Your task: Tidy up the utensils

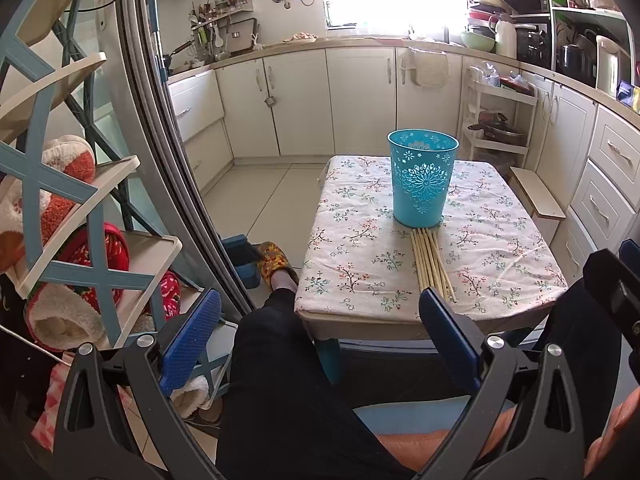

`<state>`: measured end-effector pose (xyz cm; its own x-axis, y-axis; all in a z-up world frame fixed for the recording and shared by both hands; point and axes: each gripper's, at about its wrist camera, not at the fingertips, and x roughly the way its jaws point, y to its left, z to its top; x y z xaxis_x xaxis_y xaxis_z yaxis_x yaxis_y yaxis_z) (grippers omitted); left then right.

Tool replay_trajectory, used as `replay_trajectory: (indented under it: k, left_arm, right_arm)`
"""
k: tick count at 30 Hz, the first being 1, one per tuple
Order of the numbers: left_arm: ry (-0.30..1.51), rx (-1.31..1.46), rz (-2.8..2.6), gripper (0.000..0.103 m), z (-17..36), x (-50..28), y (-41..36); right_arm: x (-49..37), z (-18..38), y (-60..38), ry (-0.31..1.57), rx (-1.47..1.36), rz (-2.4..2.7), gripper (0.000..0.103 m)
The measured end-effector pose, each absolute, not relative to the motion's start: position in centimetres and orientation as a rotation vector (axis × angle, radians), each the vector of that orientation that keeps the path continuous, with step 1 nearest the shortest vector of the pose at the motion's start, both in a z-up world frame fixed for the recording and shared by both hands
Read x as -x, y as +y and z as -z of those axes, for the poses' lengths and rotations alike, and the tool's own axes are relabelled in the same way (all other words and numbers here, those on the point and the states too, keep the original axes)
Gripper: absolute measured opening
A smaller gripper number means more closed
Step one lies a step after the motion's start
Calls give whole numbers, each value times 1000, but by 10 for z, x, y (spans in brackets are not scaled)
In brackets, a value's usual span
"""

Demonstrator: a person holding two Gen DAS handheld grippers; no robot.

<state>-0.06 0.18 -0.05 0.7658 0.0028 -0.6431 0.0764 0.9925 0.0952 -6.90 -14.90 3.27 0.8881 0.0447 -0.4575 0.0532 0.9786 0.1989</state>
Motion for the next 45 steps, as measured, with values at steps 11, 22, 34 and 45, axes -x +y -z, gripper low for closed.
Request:
replay_trajectory:
  k: [11, 22, 34, 45]
  left_arm:
    - [689, -118, 39, 95, 0, 1, 0]
    - [686, -119, 39, 95, 0, 2, -1]
    - [703, -123, 52, 95, -8, 4, -5]
    - [780, -112, 76, 95, -1, -6, -7]
  right_arm:
    - [76, -32, -148, 469, -212, -12, 96]
    - [72, -29, -147, 503, -193, -6, 96]
    - [70, -27, -146, 515, -184, -9, 96]
    - [59, -23, -148, 555, -171, -23, 96]
